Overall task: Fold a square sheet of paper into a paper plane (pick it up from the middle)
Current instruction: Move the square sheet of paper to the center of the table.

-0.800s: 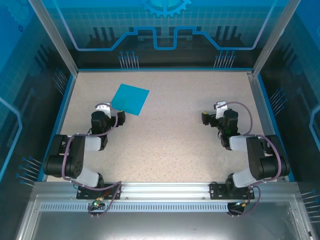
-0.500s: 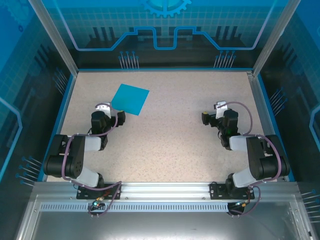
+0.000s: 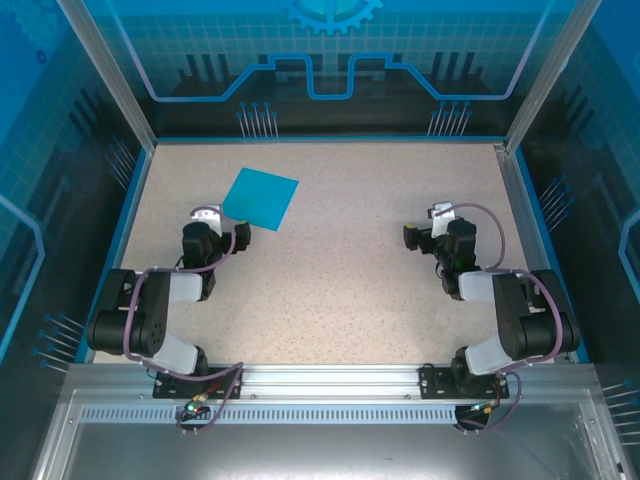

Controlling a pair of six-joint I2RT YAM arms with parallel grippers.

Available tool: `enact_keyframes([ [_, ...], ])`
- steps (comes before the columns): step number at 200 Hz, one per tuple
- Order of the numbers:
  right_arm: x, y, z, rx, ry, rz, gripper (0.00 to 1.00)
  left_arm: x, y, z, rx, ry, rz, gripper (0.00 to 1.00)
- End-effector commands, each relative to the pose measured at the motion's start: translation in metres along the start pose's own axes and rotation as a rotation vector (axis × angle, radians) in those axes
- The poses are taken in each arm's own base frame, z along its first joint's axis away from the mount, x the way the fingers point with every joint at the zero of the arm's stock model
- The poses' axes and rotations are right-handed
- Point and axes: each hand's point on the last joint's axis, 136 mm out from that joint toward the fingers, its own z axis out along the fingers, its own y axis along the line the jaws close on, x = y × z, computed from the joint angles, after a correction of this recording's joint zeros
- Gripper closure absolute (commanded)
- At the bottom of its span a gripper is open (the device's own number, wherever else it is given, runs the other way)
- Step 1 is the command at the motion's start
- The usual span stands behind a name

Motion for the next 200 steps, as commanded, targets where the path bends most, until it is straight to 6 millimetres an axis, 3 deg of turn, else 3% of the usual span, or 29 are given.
enact_keyframes([
  [1,-0.009,-0.001,0.002,-0.011,-0.019,-0.016,0.00,-0.007,-0.006,0.002,0.023,-0.015,0.020,0.01],
  [30,-0.028,-0.009,-0.015,0.068,-0.019,-0.012,0.00,-0.019,0.004,-0.007,-0.040,-0.025,-0.010,0.01],
  [52,-0.047,-0.016,-0.033,0.134,0.018,0.077,0.01,-0.029,0.022,-0.018,-0.159,0.008,-0.082,0.02],
  [78,-0.062,-0.001,-0.050,0.094,0.095,0.233,0.01,-0.040,0.043,-0.032,-0.324,0.139,-0.245,0.02],
  [102,-0.071,0.020,-0.049,0.023,0.192,0.345,0.01,-0.051,0.030,-0.028,-0.309,0.306,-0.285,0.02],
  [141,-0.070,0.059,-0.031,-0.072,0.389,0.392,0.01,-0.059,-0.014,0.018,-0.117,0.449,-0.418,0.02],
  [164,-0.065,0.085,-0.020,-0.140,0.457,0.376,0.01,-0.049,-0.037,0.055,-0.063,0.543,-0.517,0.01],
  [200,-0.060,0.106,-0.015,-0.185,0.495,0.381,0.01,-0.029,-0.063,0.099,-0.028,0.652,-0.564,0.01],
])
